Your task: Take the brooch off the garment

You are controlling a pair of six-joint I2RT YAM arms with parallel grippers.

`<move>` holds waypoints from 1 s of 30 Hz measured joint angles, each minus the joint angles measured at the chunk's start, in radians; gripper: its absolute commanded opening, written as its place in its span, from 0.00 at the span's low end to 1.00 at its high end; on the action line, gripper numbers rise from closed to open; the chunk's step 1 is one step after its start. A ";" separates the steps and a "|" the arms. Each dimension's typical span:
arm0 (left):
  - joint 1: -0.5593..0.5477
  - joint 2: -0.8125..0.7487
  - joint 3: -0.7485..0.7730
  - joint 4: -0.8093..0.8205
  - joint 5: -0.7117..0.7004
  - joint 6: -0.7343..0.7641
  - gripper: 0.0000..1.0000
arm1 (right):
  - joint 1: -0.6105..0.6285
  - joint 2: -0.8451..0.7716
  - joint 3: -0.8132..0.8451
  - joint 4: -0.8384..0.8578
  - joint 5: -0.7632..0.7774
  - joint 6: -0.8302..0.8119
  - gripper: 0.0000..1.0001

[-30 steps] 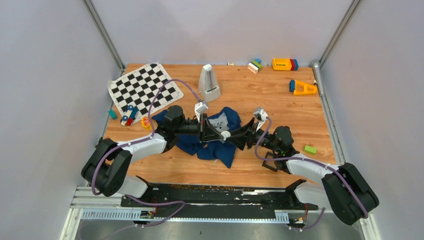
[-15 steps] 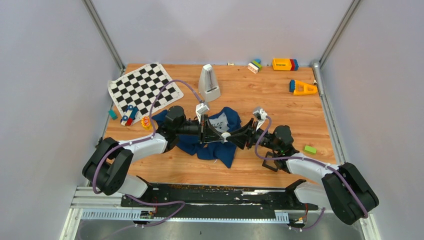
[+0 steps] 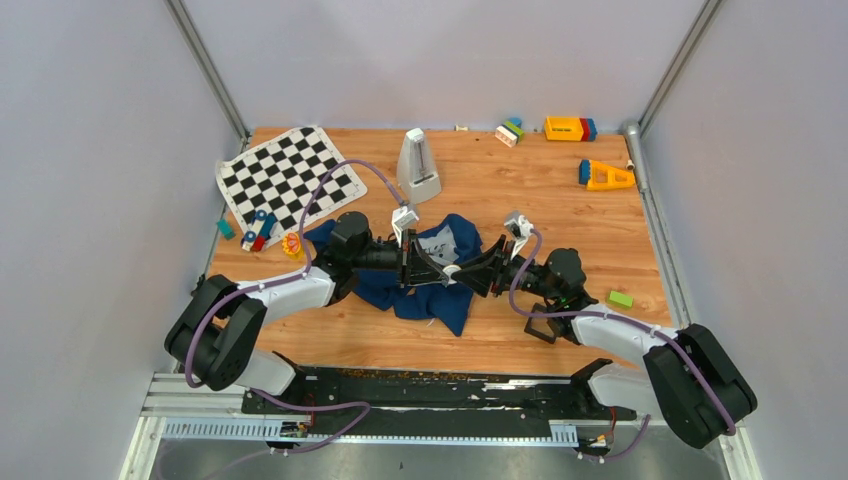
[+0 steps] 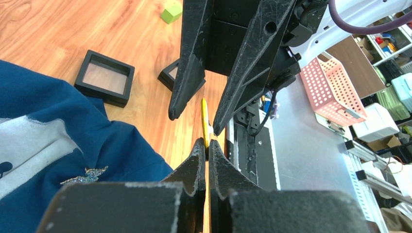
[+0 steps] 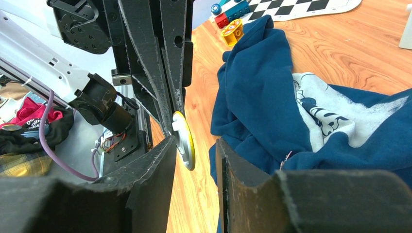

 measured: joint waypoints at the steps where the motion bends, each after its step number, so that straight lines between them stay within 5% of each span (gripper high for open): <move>1: 0.000 0.000 0.000 0.000 0.000 -0.001 0.00 | 0.000 0.000 0.000 -0.002 0.000 0.000 0.36; 8: 0.000 0.000 0.000 0.000 0.002 -0.011 0.00 | 0.009 -0.002 0.002 -0.016 0.001 -0.027 0.43; 30: 0.000 0.001 0.000 0.014 -0.011 -0.019 0.00 | 0.035 -0.030 0.004 -0.058 0.076 -0.056 0.31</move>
